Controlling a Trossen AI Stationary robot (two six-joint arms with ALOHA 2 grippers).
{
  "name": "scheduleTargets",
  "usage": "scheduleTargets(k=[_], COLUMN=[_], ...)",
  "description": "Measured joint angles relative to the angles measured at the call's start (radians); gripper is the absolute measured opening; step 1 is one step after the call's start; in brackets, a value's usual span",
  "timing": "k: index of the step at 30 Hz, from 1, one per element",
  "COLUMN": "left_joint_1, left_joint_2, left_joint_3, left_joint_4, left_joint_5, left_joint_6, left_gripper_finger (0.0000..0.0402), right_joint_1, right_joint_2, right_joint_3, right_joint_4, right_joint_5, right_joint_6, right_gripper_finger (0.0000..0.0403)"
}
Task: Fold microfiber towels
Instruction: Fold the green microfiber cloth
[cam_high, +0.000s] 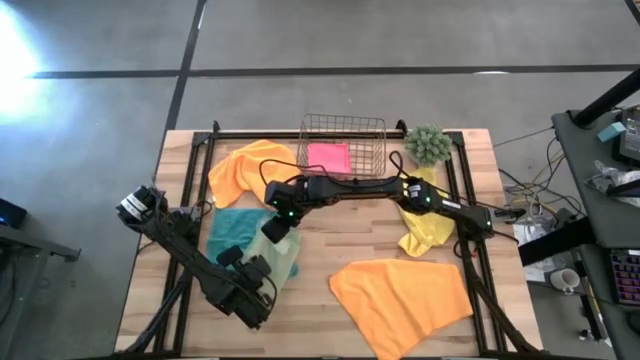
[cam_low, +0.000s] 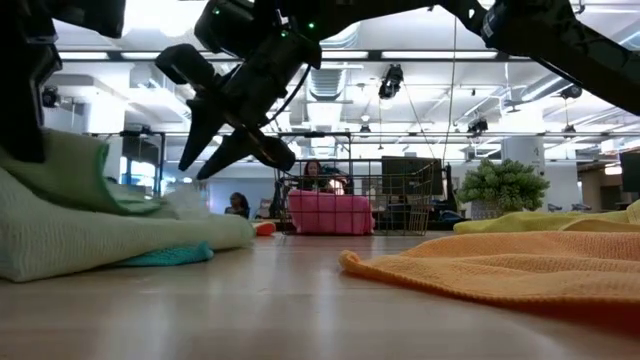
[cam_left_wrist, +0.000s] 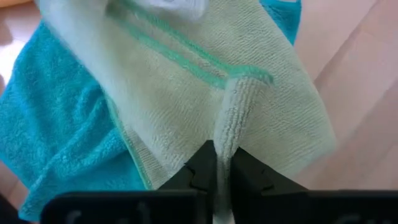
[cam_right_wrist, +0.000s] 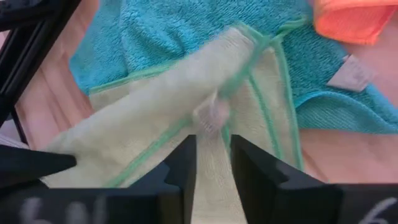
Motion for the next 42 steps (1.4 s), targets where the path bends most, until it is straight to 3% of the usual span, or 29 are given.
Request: scheduleTargets(k=[9,17,23,31,42], left_joint_1=[0.000,0.000,-0.009,-0.020,-0.066], left_joint_2=[0.000,0.000,-0.015,-0.076,-0.209], left_joint_3=[0.000,0.000,-0.001,0.020,0.021], left_joint_4=[-0.003,-0.134,-0.159,-0.186,-0.205], left_joint_5=[0.008,0.195,0.216,0.238,0.184], left_joint_6=[0.021,-0.078,-0.087,-0.123,-0.243], left_gripper_finger=[0.0116,0.0194,0.0197,0.0189,0.0189], right_joint_1=[-0.006,-0.007,0.000,0.016,0.062], right_joint_2=[-0.015,-0.078,-0.125,-0.131,-0.131], right_joint_3=[-0.001,-0.001,-0.001,-0.001,-0.002], right_joint_4=[0.002,-0.040,-0.138,-0.208,-0.157], right_joint_5=[0.000,-0.008,-0.008,-0.007,-0.008], right_joint_6=[-0.079,-0.228,-0.379,-0.428,-0.539], right_gripper_finger=[0.0153,0.0159,0.0160,0.0160,0.0160])
